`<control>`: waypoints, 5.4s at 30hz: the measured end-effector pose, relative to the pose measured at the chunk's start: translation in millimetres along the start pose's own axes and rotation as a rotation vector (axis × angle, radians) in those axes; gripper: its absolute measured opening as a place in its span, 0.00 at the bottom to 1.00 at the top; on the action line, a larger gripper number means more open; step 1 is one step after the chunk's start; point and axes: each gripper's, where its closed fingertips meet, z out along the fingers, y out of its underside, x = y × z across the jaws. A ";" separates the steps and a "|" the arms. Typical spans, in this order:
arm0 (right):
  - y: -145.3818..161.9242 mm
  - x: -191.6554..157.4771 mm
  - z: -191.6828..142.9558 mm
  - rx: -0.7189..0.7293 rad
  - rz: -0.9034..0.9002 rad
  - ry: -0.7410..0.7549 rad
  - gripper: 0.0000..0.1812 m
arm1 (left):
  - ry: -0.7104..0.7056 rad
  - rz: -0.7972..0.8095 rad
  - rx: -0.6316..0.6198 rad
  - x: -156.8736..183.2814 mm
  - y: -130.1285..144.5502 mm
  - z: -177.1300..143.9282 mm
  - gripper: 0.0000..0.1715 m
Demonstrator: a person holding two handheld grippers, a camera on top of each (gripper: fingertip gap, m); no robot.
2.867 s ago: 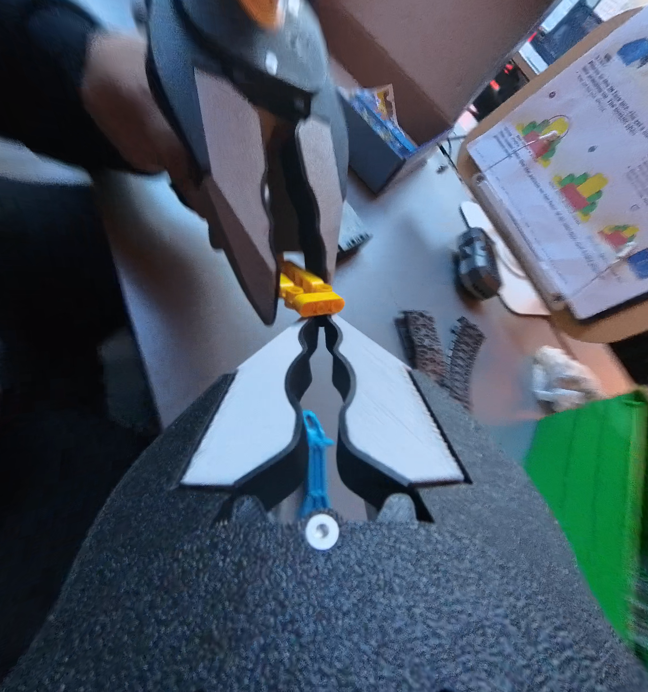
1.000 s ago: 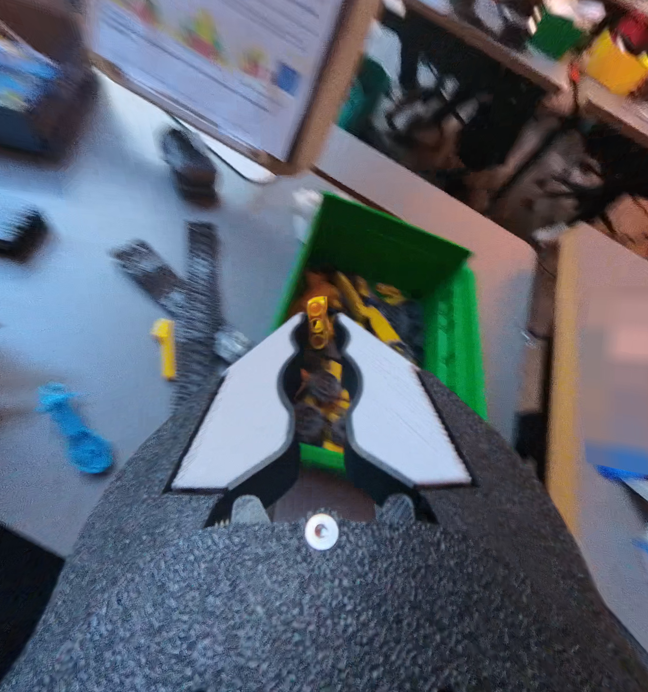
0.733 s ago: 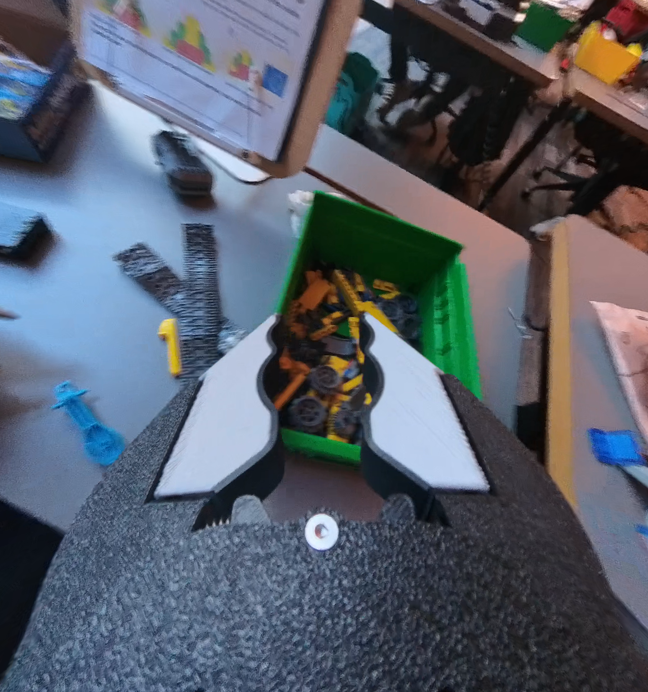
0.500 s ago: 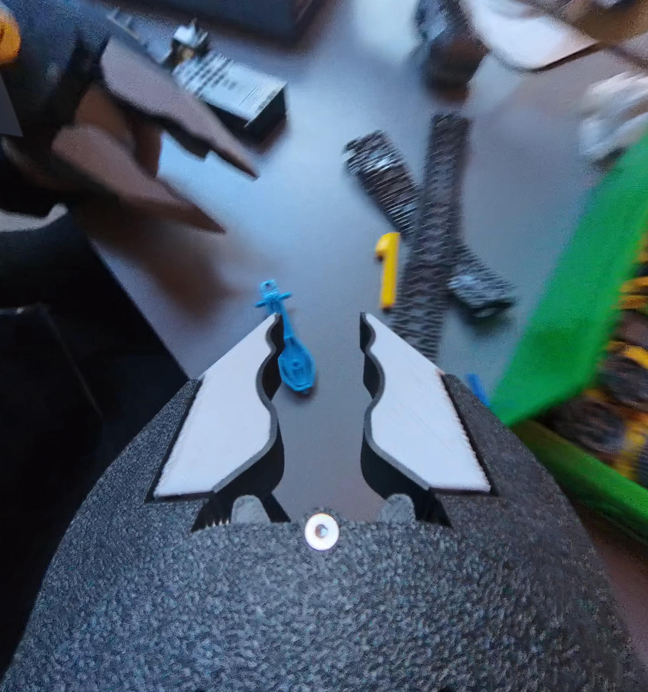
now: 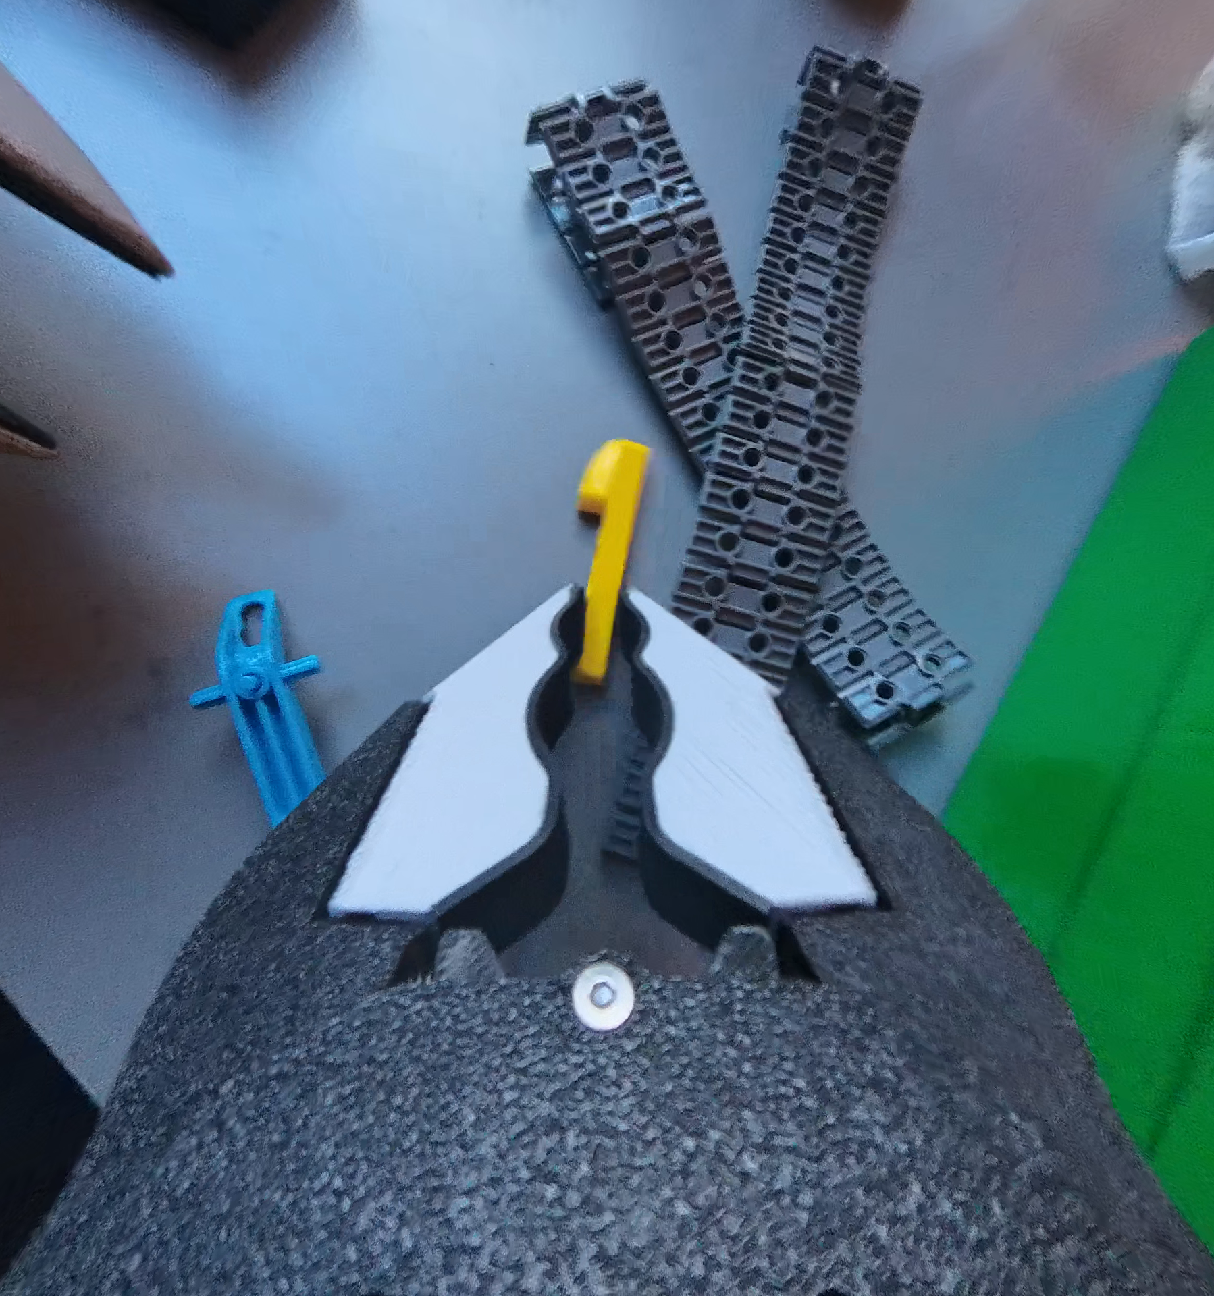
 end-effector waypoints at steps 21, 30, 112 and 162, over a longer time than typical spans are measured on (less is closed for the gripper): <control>-117.7 -117.3 -62.4 0.633 0.272 -0.542 0.02 | -0.048 -0.220 0.069 -18.2 -1.9 -48.4 0.18; -139.1 -139.5 -60.3 0.830 0.614 -0.821 0.02 | 0.258 -0.568 0.397 -18.3 -28.7 -97.5 0.20; -68.9 -178.8 -55.7 0.411 -0.870 -0.034 0.03 | 0.260 0.198 -0.233 50.8 25.6 -83.3 0.06; -66.4 -162.3 -53.8 0.441 -0.698 -0.085 0.06 | 0.669 -0.623 -0.017 49.9 18.4 -81.2 0.03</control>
